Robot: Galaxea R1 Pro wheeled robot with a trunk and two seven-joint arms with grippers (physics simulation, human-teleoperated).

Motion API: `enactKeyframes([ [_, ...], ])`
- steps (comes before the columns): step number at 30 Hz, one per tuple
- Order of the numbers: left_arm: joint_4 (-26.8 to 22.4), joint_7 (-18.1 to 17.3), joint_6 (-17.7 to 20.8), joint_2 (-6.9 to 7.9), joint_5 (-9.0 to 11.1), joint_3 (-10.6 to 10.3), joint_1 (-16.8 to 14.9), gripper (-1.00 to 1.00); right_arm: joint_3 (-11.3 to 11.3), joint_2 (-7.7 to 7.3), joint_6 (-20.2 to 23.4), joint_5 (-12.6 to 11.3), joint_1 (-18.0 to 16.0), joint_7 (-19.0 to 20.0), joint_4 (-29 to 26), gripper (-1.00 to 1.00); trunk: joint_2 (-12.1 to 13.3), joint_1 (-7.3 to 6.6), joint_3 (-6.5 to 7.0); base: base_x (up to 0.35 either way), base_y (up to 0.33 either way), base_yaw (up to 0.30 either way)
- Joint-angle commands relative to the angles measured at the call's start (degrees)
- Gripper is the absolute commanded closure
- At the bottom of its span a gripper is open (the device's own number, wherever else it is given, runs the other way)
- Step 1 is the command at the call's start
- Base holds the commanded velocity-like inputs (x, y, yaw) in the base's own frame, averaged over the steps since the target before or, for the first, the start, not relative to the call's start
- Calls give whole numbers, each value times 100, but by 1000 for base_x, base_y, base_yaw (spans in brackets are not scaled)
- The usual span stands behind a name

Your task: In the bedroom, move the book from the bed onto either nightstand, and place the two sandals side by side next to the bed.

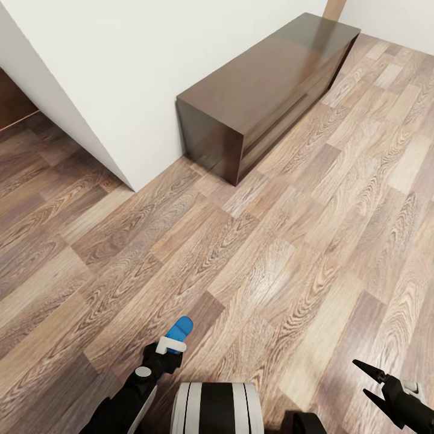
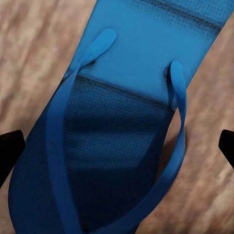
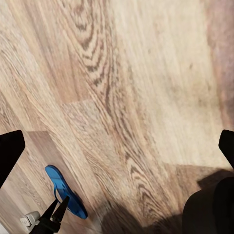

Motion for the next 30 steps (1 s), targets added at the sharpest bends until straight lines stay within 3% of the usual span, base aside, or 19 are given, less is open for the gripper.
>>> enactKeyframes([
  [1,-8,31,34,2,-29,-18,-1,-100,-8,0,25,17,-1,25,0,-100,-1,-1,-3,0,0,0],
  [2,-9,31,32,2,-29,-18,-1,100,-7,0,25,17,-1,25,0,-100,-1,-1,-3,0,0,0],
  [26,-3,31,36,2,-20,-18,-1,100,-9,0,25,17,-1,25,0,-100,-1,-1,-3,0,0,0],
  [30,-3,23,36,2,-19,-18,-1,100,-10,0,25,17,-1,25,0,-100,4,-11,86,0,0,0],
])
